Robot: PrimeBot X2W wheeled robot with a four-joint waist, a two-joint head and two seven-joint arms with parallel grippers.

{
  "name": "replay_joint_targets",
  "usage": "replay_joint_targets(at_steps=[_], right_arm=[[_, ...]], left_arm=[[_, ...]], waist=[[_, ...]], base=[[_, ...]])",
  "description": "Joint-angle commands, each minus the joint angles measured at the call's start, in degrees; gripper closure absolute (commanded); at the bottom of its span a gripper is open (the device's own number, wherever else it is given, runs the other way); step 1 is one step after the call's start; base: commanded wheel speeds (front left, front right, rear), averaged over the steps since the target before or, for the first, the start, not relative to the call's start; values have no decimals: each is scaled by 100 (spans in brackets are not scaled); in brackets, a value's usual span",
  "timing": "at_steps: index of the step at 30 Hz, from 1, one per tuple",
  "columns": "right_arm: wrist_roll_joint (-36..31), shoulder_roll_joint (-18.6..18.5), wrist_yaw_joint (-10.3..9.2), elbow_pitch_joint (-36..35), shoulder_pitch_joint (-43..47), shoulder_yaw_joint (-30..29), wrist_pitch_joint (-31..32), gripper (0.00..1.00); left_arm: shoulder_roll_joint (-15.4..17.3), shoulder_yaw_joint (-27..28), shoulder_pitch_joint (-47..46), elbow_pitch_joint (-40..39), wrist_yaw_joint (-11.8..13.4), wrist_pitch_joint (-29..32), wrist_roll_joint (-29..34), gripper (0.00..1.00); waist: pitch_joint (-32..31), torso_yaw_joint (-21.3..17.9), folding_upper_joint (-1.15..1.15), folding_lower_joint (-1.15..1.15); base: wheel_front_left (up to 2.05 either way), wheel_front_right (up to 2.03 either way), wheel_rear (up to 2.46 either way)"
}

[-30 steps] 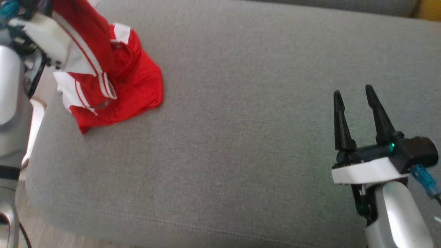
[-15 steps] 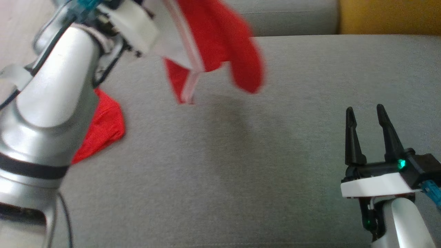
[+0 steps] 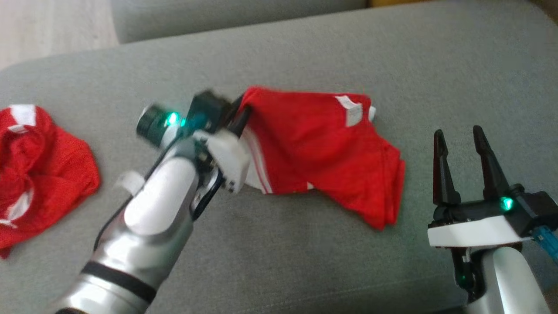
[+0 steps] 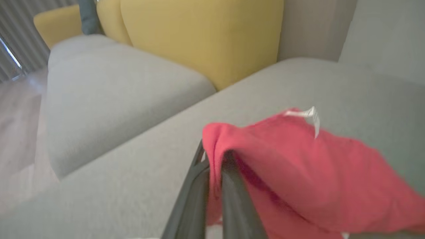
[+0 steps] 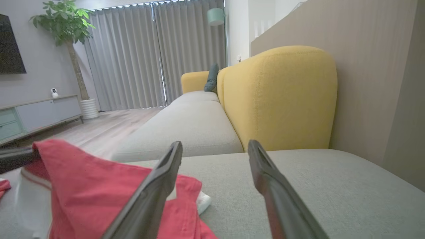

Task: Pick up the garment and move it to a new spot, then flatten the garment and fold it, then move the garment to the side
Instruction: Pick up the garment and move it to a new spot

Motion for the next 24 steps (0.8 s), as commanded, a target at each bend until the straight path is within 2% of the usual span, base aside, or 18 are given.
replay_joint_targets(at_steps=[1,3,8,9,10,11,12,18,24], right_arm=[[54,-23,43,-223,-232,150,-54,0],[50,-23,43,-242,-278,156,-54,0],[31,-23,43,-259,-321,146,-54,0],[22,-23,43,-256,-324,145,-54,0],[12,-23,43,-253,-326,147,-54,0],[3,-23,43,-247,-323,144,-54,0],[-5,-23,43,-240,-318,145,-54,0],[-47,-23,43,-160,-274,203,-54,0],[-100,-23,43,-94,-152,186,-54,0]], left_arm=[[94,220,-289,128,81,-182,-51,100],[84,279,-230,759,179,-390,-95,100],[86,439,-329,1514,358,-713,-169,100],[68,465,-349,1620,380,-763,-187,96],[42,494,-363,1712,393,-805,-217,63],[5,515,-361,1797,381,-836,-256,17],[-35,531,-358,1866,357,-861,-296,0],[-185,657,-261,1863,330,-948,-469,0],[-202,974,273,1144,454,-959,-507,0]], waist=[[273,-223,0,0],[462,-301,0,0],[622,-300,0,0],[629,-277,0,0],[627,-251,0,0],[609,-217,0,0],[585,-180,0,0],[364,15,0,0],[20,238,0,0]], base=[[0,0,0],[0,0,0],[0,0,0],[0,0,0],[0,0,0],[0,0,0],[0,0,0],[0,0,0],[0,0,0]])
